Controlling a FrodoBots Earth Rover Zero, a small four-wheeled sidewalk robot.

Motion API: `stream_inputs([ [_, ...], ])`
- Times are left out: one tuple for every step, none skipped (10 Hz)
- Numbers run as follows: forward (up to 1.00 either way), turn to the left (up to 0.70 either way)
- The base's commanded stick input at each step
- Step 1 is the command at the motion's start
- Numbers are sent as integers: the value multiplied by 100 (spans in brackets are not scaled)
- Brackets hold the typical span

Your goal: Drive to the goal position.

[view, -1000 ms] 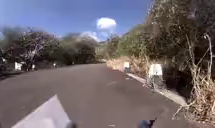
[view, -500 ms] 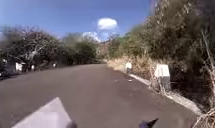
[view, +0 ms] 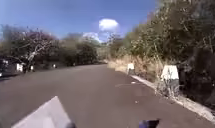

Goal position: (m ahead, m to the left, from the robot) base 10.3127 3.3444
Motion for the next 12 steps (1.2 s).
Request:
stream_inputs([
  [50,-9],
  [50,0],
  [50,0],
  [50,0],
  [50,0],
  [50,0],
  [50,0],
  [50,0],
  [50,0],
  [50,0],
  [50,0],
  [50,0],
])
